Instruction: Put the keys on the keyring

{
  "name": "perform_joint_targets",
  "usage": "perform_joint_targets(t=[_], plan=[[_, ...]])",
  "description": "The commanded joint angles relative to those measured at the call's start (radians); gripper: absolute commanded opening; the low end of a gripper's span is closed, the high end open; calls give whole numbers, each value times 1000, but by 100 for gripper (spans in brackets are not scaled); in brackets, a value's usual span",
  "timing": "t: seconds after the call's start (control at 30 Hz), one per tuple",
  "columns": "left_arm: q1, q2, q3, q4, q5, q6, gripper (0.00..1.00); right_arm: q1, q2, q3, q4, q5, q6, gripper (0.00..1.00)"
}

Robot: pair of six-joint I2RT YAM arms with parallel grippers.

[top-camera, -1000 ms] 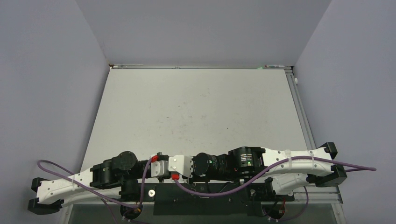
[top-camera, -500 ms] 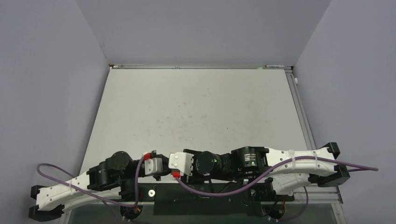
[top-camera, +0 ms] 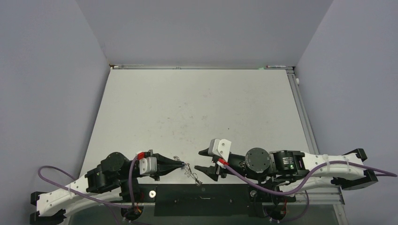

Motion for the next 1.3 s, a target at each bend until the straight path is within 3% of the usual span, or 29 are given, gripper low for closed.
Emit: perform_joint_targets(t=[0.0,0.37,0.93,1.27], plan=[[20,-18,5,90,37,-23,0,4,-5,-103,206,54,102,44],[38,-15,1,96,64,-38,0,-24,34,-177,291,2,148,39],[49,-15,-2,97,82,-47,0,-123,84,-177,271,-124,142,28],[53,-17,-3,96,83,-46,0,-137,42,-192,273,-189,148,33]])
